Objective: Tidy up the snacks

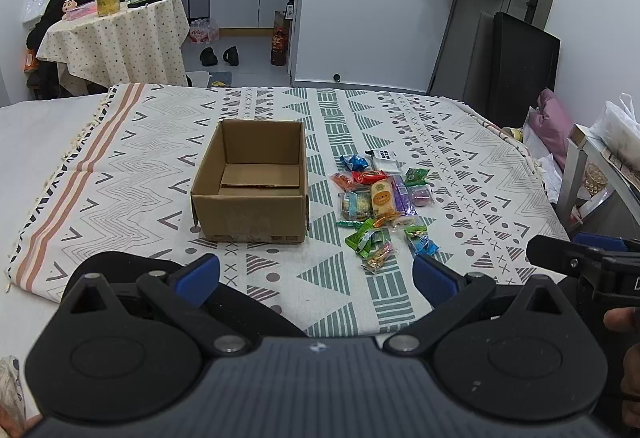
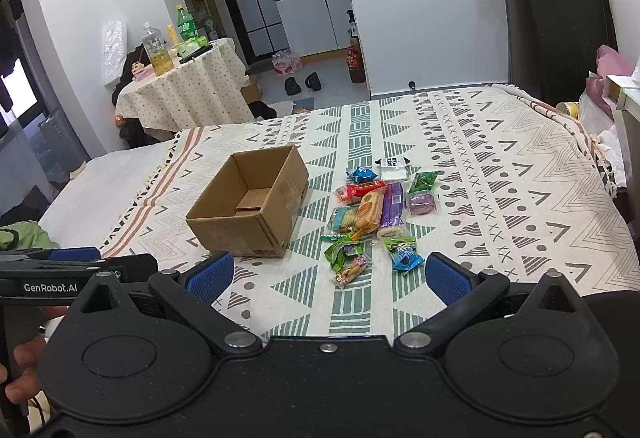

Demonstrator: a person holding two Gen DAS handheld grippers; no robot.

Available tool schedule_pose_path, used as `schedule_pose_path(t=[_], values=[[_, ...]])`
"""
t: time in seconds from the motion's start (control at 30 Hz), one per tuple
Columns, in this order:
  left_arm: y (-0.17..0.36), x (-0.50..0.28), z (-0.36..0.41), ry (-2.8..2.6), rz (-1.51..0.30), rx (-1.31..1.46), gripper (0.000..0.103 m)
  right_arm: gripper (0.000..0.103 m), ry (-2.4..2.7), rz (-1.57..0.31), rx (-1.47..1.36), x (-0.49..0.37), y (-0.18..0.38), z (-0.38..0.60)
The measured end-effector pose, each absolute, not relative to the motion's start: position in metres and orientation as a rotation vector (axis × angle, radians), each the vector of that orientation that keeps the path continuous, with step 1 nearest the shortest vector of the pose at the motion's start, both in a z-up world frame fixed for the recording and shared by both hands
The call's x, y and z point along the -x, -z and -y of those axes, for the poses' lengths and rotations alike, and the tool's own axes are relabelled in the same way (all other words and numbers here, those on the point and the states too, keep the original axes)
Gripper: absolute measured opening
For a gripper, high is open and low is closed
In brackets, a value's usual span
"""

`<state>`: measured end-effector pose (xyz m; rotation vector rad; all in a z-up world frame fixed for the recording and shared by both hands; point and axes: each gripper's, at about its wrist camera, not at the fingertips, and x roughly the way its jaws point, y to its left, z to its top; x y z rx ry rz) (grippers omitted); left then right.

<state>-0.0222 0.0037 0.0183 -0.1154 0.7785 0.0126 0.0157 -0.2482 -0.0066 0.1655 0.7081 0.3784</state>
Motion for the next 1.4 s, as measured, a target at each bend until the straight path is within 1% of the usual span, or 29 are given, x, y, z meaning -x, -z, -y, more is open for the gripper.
schedule_pose_path(t=[0.6, 1.4], values=[[-0.015, 0.021, -0.002, 0.002, -0.788, 0.118, 0.102, 0.103, -0.369, -0.717, -0.157, -0.014, 0.007, 0.25], [-0.008, -0.021, 0.011, 0.017, -0.798, 0.128, 0.102, 0.103, -0.377, -0.752, -0.155, -0.05, 0.017, 0.254]])
